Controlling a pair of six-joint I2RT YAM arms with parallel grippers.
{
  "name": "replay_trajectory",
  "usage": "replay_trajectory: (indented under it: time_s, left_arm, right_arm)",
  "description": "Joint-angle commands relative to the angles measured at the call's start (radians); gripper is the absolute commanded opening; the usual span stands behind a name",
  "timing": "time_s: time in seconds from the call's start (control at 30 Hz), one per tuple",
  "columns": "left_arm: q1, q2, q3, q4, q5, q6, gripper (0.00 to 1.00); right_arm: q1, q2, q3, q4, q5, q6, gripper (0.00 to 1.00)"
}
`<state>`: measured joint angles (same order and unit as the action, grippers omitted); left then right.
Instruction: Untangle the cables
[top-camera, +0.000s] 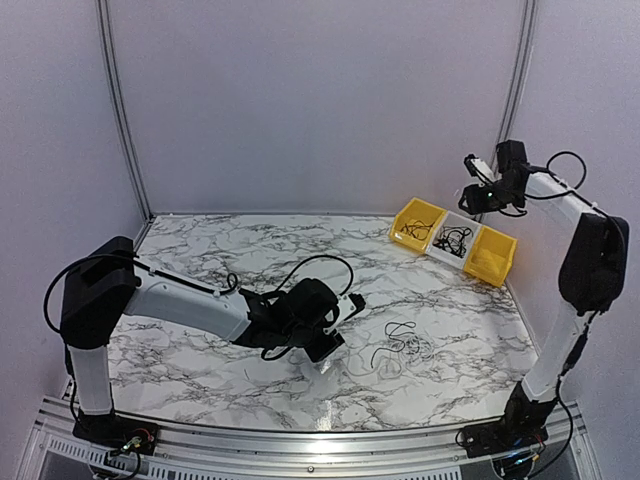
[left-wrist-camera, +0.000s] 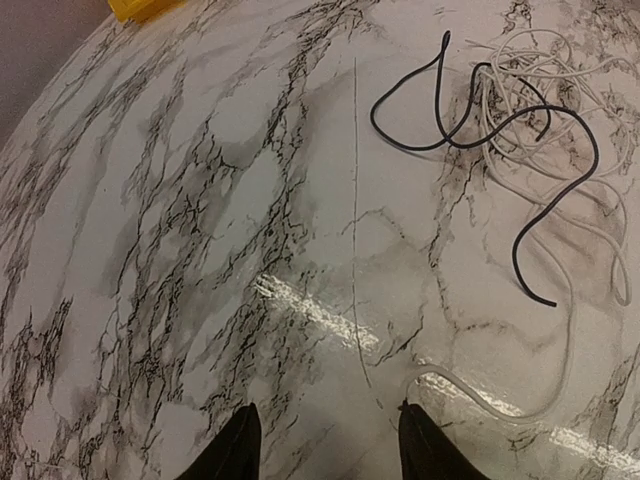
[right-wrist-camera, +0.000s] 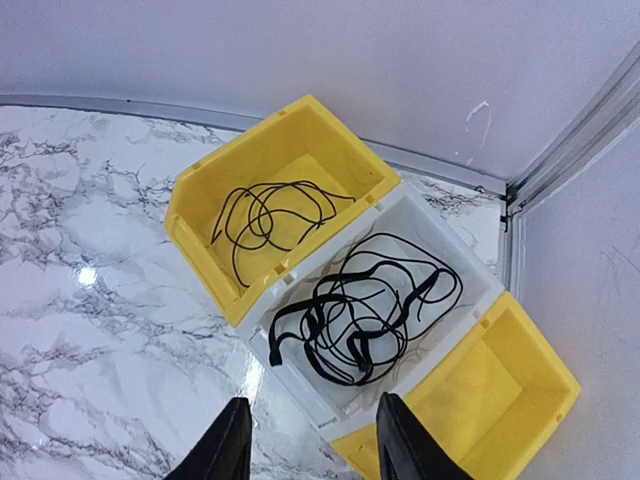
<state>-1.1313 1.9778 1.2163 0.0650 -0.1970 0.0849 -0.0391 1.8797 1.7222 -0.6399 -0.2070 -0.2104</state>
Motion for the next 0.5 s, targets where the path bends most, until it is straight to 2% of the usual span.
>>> replay_trajectory:
  time_s: [0.0, 0.13, 0.27, 0.37, 0.47]
  left_arm:
    - [-0.004, -0.055, 0.000, 0.001, 0.006, 0.025, 0.49]
    - [-0.004, -0.071, 0.006, -0.001, 0.052, -0.015, 0.51]
    - [0.000, -0.094, -0.006, 0.022, 0.108, -0.121, 0.53]
    - [-0.001, -0.156, -0.145, 0.211, 0.105, -0.224, 0.53]
    - [-0.002, -0.203, -0.265, 0.391, 0.029, -0.329, 0.55]
  right_arm:
    - [0.005, -0.176, -0.152, 0.022, -0.065, -0.082, 0.44]
    - [0.009, -0.393, -0.448, 0.071, -0.387, -0.313, 0.44]
    - [0.027, -0.548, -0.687, 0.135, -0.512, -0.460, 0.47]
    - [0.051, -0.575, -0.765, 0.117, -0.578, -0.555, 0.49]
    - [0.122, -0.562, -0.810, 0.109, -0.573, -0.621, 0.49]
